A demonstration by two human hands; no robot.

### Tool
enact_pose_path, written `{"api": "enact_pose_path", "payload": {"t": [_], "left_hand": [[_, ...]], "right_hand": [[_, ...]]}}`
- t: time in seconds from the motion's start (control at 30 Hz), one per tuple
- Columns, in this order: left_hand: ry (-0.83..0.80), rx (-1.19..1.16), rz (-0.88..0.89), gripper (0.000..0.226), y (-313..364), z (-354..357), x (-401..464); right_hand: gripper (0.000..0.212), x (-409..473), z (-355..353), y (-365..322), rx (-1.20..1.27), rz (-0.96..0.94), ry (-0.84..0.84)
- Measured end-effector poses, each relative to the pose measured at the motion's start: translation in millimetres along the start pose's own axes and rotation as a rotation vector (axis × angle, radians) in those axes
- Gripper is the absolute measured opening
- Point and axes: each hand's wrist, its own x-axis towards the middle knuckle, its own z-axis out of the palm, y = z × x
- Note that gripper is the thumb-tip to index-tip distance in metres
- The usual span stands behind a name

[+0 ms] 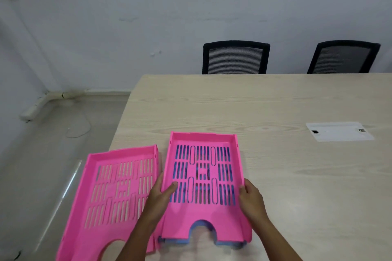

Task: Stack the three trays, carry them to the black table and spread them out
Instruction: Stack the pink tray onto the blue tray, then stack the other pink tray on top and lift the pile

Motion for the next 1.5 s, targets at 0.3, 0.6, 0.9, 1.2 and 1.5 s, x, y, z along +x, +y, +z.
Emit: {"api": "enact_pose_path", "payload": {"t": [0.3,0.6,0.9,1.2,1.5], "left_hand": [[-0.011,0.127,-0.01,0.08,-10.4,26.8,-10.2],[0.102,0.035,0.094,0.062,-2.7,-4.3,-14.2],[0.425,-0.021,0.104,0.056,-17.0,-137.7,-29.5],[0.454,0.111,-0.201,0.072,-64.1,-230.0,-31.5],[0.335,-0.074,-0.131,0.021,-65.8,-242.2,-40.0]], "right_hand": [[0.034,5.3,-22.8,2.4,-0.028,0.008,0.038],[0.048,-6.9,4.5,-49.1,-0.008,-0.239,0.196],[0.052,-53.4,140.8,-117.2,-0.006,-0.317,-0.219],[0.063,-70.6,226.8,-115.0,-0.129,-0.022,-0.317],[0.049,-65.7,228.6,-112.3,-0.088,-0.084,-0.337]]}}
